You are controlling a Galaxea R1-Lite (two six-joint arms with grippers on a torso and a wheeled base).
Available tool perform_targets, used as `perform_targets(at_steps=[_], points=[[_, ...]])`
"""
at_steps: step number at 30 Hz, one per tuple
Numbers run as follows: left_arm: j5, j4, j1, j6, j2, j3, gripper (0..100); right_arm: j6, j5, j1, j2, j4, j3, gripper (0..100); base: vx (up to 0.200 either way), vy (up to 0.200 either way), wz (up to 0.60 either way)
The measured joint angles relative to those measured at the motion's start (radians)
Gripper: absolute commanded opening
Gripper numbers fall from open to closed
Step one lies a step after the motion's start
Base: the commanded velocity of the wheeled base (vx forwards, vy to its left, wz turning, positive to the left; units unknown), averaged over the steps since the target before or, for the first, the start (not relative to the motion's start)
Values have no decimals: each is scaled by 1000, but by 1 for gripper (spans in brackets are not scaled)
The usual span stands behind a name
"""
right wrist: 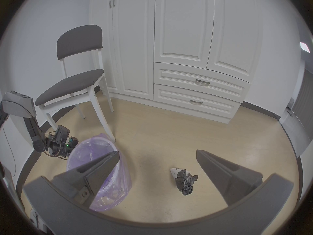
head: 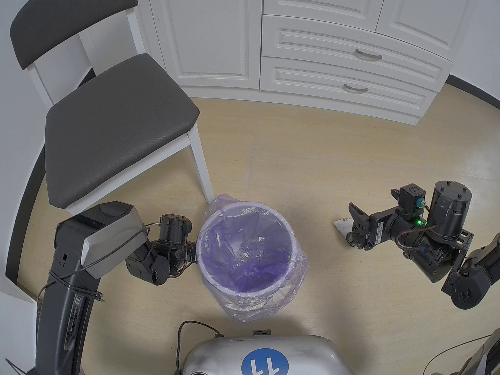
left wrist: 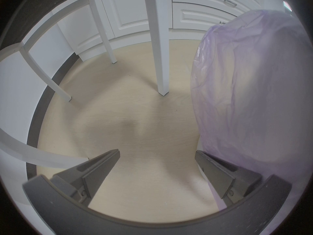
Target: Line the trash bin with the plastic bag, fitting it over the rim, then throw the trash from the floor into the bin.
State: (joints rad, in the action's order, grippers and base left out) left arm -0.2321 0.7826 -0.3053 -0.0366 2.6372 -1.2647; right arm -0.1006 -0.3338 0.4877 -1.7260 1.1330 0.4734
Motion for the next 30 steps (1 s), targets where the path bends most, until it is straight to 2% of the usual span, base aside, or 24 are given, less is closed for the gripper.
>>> perform_targets(at_steps=[10,21,26,30], points=[[1,67,20,2,-27,126,100,-1,2,-10,-1,-2,-4,100,0,0,0],[20,391,38,-4,-94,438,100,-2,3,-11,3,6,-12,100,0,0,0],[106,511,37,-9,-126,586,100,-4,2,-9,10,8,-19,100,0,0,0],[232,674,35,-28,-137,694,100,-4,3,-8,16,6,-22,100,0,0,0]])
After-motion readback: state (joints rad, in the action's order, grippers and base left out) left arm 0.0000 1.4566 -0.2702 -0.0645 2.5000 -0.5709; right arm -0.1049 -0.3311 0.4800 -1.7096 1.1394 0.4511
